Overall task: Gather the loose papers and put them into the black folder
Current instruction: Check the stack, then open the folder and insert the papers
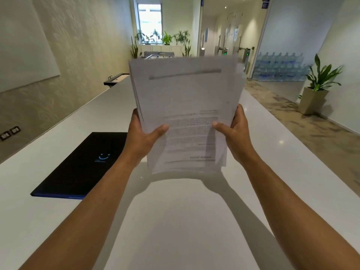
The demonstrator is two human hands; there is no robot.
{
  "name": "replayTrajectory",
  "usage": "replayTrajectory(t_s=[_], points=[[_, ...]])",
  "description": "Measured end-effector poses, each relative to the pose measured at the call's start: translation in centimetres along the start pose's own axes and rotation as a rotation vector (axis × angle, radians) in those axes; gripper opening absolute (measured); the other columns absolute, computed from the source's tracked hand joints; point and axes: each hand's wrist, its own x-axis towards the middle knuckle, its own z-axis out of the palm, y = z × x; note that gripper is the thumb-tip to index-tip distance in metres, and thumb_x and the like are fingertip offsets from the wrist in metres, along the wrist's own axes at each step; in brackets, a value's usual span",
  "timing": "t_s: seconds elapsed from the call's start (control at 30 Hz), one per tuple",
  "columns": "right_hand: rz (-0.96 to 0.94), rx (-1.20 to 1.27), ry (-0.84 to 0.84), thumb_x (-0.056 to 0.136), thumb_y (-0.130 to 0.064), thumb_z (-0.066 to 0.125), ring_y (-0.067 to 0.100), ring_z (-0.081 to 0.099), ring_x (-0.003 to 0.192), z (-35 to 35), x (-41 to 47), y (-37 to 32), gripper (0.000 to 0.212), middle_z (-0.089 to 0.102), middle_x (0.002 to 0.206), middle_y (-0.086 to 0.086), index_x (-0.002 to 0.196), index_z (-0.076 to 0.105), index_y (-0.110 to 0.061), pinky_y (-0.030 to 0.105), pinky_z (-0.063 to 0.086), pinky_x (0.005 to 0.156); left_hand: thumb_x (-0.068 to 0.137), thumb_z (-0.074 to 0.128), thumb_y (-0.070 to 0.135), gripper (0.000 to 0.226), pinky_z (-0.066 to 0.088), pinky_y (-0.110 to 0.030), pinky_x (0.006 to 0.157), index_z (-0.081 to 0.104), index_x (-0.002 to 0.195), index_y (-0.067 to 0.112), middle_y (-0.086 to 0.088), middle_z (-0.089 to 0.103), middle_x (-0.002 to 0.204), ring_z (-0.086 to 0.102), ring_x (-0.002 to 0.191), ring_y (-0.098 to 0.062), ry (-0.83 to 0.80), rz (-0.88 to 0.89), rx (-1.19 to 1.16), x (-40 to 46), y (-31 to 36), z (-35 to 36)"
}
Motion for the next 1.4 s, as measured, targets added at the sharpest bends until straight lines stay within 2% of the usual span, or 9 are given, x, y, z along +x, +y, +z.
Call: replayTrajectory(t_s=[0.17, 0.33, 0.53, 0.8, 0.93, 1.03, 1.13, 1.27, 1.4], points=[[0.071, -0.086, 0.009, 0.068, -0.007, 0.069, 0.021, 0.062, 0.107, 0.5, -2.1, 1.6, 0.070, 0.057, 0.119, 0.006, 0.130, 0.038, -0.020, 0.030, 0.059, 0.075, 0.072, 0.082, 0.030, 0.062, 0.057, -0.022, 0.075, 0.043, 0.120, 0.037, 0.016, 0.063, 0.106, 0.065, 0.098, -0.003, 0.051, -0.019, -0.061, -1.1, -1.0, 1.8], [0.089, -0.014, 0.129, 0.069, -0.010, 0.065, 0.022, 0.068, 0.096, 0.3, -2.6, 2.0, 0.049, 0.066, 0.109, 0.008, 0.109, 0.045, -0.029, 0.024, 0.056, 0.068, 0.079, 0.072, 0.026, 0.046, 0.056, -0.021, 0.068, 0.048, 0.118, 0.025, 0.017, 0.068, 0.096, 0.069, 0.089, -0.010, 0.107, -0.027, -0.089, -0.9, -1.3, 2.1], [0.094, -0.062, 0.131, 0.070, -0.011, 0.062, 0.008, 0.068, 0.087, 1.0, -3.2, 2.8, 0.037, 0.065, 0.098, -0.002, 0.102, 0.051, -0.027, 0.020, 0.055, 0.064, 0.079, 0.065, 0.022, 0.039, 0.057, -0.034, 0.072, 0.058, 0.116, 0.013, -0.006, 0.068, 0.099, 0.069, 0.090, -0.025, 0.092, -0.056, -0.144, -1.0, -1.5, 2.5], [0.120, -0.031, 0.148, 0.071, -0.008, 0.060, 0.006, 0.069, 0.085, 1.4, -3.2, 2.9, 0.035, 0.065, 0.098, -0.001, 0.101, 0.050, -0.024, 0.020, 0.056, 0.065, 0.072, 0.062, 0.018, 0.038, 0.053, -0.022, 0.062, 0.058, 0.110, 0.010, 0.006, 0.068, 0.087, 0.068, 0.078, -0.012, 0.115, -0.091, -0.087, -1.0, -1.6, 2.3], [0.127, -0.074, 0.116, 0.073, -0.012, 0.063, 0.007, 0.069, 0.088, 1.5, -3.3, 2.8, 0.038, 0.066, 0.101, -0.001, 0.107, 0.053, -0.025, 0.020, 0.057, 0.065, 0.074, 0.063, 0.019, 0.039, 0.052, -0.018, 0.060, 0.057, 0.112, 0.021, 0.006, 0.068, 0.093, 0.067, 0.083, -0.010, 0.060, -0.120, 0.019, -0.9, -1.7, 1.9], [0.140, -0.054, 0.130, 0.072, -0.012, 0.061, 0.004, 0.069, 0.085, 1.6, -3.4, 2.9, 0.033, 0.067, 0.098, -0.003, 0.100, 0.053, -0.028, 0.018, 0.056, 0.063, 0.073, 0.062, 0.022, 0.028, 0.050, -0.016, 0.055, 0.061, 0.101, 0.023, 0.015, 0.070, 0.082, 0.067, 0.076, -0.005, 0.076, -0.155, 0.041, -1.0, -1.9, 2.0], [0.140, -0.067, 0.119, 0.074, -0.016, 0.062, 0.012, 0.070, 0.087, 1.9, -3.6, 3.0, 0.033, 0.068, 0.101, -0.001, 0.102, 0.053, -0.030, 0.023, 0.057, 0.065, 0.073, 0.063, 0.024, 0.028, 0.050, -0.023, 0.059, 0.060, 0.101, 0.024, 0.011, 0.069, 0.084, 0.067, 0.079, -0.013, 0.079, -0.168, 0.054, -1.4, -1.7, 2.5], [0.078, -0.080, 0.128, 0.076, -0.017, 0.063, 0.016, 0.069, 0.089, 1.9, -3.1, 1.6, 0.032, 0.067, 0.101, 0.000, 0.103, 0.053, -0.031, 0.026, 0.059, 0.068, 0.074, 0.063, 0.023, 0.037, 0.054, -0.025, 0.063, 0.057, 0.110, 0.017, 0.002, 0.066, 0.095, 0.066, 0.086, -0.017, 0.149, -0.063, 0.097, -1.3, -0.4, 3.0], [-0.015, -0.109, 0.156, 0.080, -0.010, 0.064, 0.009, 0.067, 0.092, 1.6, -2.2, 0.2, 0.040, 0.064, 0.104, -0.002, 0.107, 0.048, -0.035, 0.018, 0.056, 0.062, 0.075, 0.065, 0.016, 0.036, 0.059, -0.026, 0.065, 0.050, 0.107, 0.027, 0.003, 0.062, 0.096, 0.066, 0.085, -0.014, 0.179, 0.053, 0.049, -0.6, 1.1, 2.8]])
